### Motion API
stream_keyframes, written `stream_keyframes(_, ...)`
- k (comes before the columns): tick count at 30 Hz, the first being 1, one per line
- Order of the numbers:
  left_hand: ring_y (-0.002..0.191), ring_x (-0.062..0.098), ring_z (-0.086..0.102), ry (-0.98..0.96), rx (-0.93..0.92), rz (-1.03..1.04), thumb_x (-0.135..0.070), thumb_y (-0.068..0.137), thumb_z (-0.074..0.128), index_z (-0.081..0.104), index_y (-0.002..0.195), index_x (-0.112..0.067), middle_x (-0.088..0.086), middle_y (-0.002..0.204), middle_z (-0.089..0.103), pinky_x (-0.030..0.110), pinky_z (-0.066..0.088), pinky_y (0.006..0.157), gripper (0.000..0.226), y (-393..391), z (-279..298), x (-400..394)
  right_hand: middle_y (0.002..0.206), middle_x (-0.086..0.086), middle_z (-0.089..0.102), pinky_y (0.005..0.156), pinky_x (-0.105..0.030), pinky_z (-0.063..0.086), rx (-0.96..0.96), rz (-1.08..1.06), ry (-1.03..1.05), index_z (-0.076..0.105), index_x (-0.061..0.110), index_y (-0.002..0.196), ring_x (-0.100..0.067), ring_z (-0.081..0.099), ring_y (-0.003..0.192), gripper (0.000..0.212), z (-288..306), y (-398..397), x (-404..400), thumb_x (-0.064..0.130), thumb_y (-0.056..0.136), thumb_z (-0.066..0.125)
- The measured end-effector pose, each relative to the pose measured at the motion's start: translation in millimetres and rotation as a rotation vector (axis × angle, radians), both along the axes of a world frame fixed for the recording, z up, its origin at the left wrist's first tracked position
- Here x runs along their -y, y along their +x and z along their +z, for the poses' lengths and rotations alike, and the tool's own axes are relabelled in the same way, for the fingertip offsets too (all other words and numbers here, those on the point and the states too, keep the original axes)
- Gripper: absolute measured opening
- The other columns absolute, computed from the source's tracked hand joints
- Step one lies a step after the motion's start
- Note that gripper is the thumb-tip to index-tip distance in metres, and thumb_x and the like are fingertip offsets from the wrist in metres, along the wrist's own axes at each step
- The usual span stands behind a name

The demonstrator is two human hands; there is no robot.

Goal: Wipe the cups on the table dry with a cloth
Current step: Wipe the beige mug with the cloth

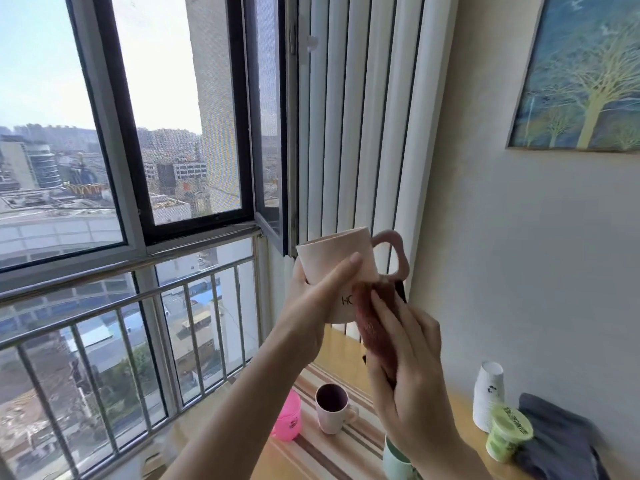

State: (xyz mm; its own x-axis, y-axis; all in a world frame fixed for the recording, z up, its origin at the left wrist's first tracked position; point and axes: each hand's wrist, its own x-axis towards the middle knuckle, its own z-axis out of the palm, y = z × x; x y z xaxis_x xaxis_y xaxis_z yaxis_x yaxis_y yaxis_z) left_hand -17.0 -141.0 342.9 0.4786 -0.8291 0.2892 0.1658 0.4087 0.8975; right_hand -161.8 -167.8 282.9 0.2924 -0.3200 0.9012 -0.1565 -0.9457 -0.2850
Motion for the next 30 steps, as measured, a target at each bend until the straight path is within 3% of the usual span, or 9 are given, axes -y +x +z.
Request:
stream_keyframes(3,0.094,0.029,0.075,0.071,0.029,-0.011,-0.042,0.052,0.088,0.06,0.12,-0.01,0.016,0.105,0.075,0.043,0.064,0.078,0.08,8,-7,-3,0.113,0.008,0.064,0.087,-0.013,0.046,0.194,0.021,0.193,0.053,0.037,0.134,-0.02,0.065,0.098,0.04,6,-24,2,0.025,0.097,0.043)
stream_keyframes(5,0.096,0.029,0.074,0.111,0.037,-0.037,-0.044,0.054,0.087,0.063,0.117,-0.011,0.014,0.104,0.075,0.048,0.063,0.086,0.075,8,-12,-5,0.107,0.002,0.068,0.084,-0.003,0.042,0.309,-0.063,0.306,0.056,0.044,0.126,-0.021,0.067,0.099,0.034,20,-31,12,0.034,0.098,0.04)
stream_keyframes(10,0.113,0.037,0.07,0.116,0.004,-0.086,-0.045,0.061,0.085,0.061,0.129,-0.006,0.022,0.121,0.072,0.056,0.056,0.099,0.082,-7,-16,3,0.146,0.004,0.051,0.108,-0.015,0.04,0.173,0.119,0.325,0.044,0.026,0.147,-0.009,0.047,0.137,0.044,42,-13,22,0.015,0.104,0.042)
stream_keyframes(16,0.105,0.035,0.074,0.075,-0.033,-0.042,-0.042,0.056,0.089,0.062,0.126,-0.004,0.022,0.114,0.075,0.041,0.063,0.083,0.085,-20,-16,10,0.133,0.01,0.049,0.107,-0.014,0.036,0.319,0.059,0.306,0.04,0.021,0.144,0.0,0.047,0.129,0.051,23,6,8,-0.001,0.098,0.047)
stream_keyframes(20,0.097,0.027,0.074,0.027,-0.178,-0.072,-0.047,0.059,0.088,0.055,0.136,-0.005,0.021,0.117,0.071,0.033,0.061,0.071,0.093,-4,-9,7,0.134,0.013,0.05,0.105,-0.019,0.041,0.291,0.156,0.372,0.043,0.027,0.14,-0.009,0.051,0.129,0.043,5,-6,4,0.023,0.097,0.042)
stream_keyframes(24,0.096,0.025,0.073,0.057,-0.019,-0.115,-0.046,0.06,0.086,0.054,0.136,-0.006,0.02,0.115,0.07,0.033,0.06,0.071,0.091,-1,-4,5,0.138,0.004,0.049,0.106,-0.019,0.043,0.382,0.179,0.49,0.045,0.033,0.135,-0.007,0.049,0.134,0.042,6,-8,21,0.015,0.098,0.042)
stream_keyframes(27,0.104,0.027,0.072,0.076,0.043,-0.161,-0.047,0.065,0.083,0.056,0.135,-0.007,0.022,0.122,0.071,0.035,0.059,0.079,0.085,-8,-6,9,0.105,0.015,0.064,0.079,-0.02,0.053,0.245,0.353,0.631,0.06,0.037,0.114,0.001,0.061,0.096,0.034,22,-5,28,0.016,0.096,0.04)
stream_keyframes(29,0.104,0.024,0.072,0.072,0.032,-0.186,-0.048,0.066,0.081,0.056,0.135,-0.007,0.02,0.121,0.071,0.033,0.059,0.079,0.084,-10,-6,10,0.075,0.008,0.061,0.06,-0.025,0.046,0.201,0.504,0.777,0.06,0.021,0.095,-0.005,0.055,0.066,0.025,23,-3,26,0.023,0.093,0.035)
stream_keyframes(30,0.102,0.022,0.072,0.07,0.033,-0.189,-0.047,0.066,0.081,0.056,0.135,-0.007,0.018,0.119,0.072,0.031,0.059,0.077,0.083,-10,-6,11,0.072,0.003,0.06,0.06,-0.029,0.043,0.205,0.537,0.823,0.058,0.015,0.096,-0.01,0.053,0.064,0.026,19,-2,26,0.026,0.092,0.035)
